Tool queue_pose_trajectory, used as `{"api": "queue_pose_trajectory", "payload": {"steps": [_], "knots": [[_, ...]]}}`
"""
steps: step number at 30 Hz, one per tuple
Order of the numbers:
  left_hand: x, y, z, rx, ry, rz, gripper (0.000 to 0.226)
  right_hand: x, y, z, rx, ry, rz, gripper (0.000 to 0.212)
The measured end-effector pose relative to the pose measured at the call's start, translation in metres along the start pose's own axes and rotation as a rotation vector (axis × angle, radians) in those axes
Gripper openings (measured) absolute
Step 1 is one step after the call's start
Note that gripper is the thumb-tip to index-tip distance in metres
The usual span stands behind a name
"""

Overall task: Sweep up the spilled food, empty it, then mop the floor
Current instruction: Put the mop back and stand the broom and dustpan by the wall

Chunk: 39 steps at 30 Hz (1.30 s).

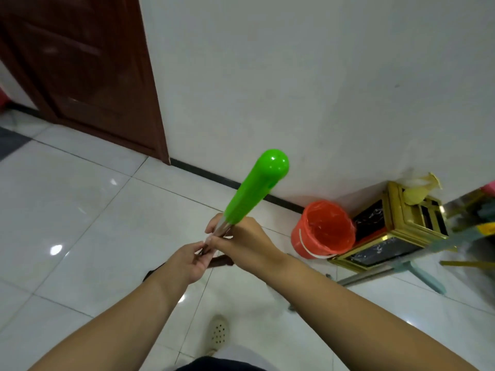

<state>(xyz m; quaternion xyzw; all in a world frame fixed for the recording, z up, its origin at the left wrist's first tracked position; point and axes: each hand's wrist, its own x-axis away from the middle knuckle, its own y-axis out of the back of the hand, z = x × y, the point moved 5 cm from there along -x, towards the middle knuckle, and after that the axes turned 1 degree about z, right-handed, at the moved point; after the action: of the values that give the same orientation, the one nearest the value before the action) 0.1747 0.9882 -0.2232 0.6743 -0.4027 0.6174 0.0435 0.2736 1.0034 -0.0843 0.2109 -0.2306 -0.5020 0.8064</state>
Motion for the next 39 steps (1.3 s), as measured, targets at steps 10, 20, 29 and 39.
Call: {"api": "queue_pose_trajectory", "payload": {"steps": [10,20,29,39], "knots": [[-0.04,-0.021,-0.082,0.084,0.01,-0.021,0.022,-0.113,0.008,0.025,-0.06,-0.074,0.05,0.012],[-0.092,-0.033,-0.227,-0.014,0.004,0.041,0.032,-0.236,-0.021,0.069,-0.053,-0.159,-0.096,0.012],[-0.13,-0.05,-0.341,-0.089,0.035,0.115,0.037,-0.342,-0.04,0.109,-0.087,-0.176,-0.241,0.009],[-0.173,-0.1,-0.411,-0.114,0.031,0.094,0.039,-0.428,-0.022,0.101,-0.16,-0.195,-0.304,0.012]]}}
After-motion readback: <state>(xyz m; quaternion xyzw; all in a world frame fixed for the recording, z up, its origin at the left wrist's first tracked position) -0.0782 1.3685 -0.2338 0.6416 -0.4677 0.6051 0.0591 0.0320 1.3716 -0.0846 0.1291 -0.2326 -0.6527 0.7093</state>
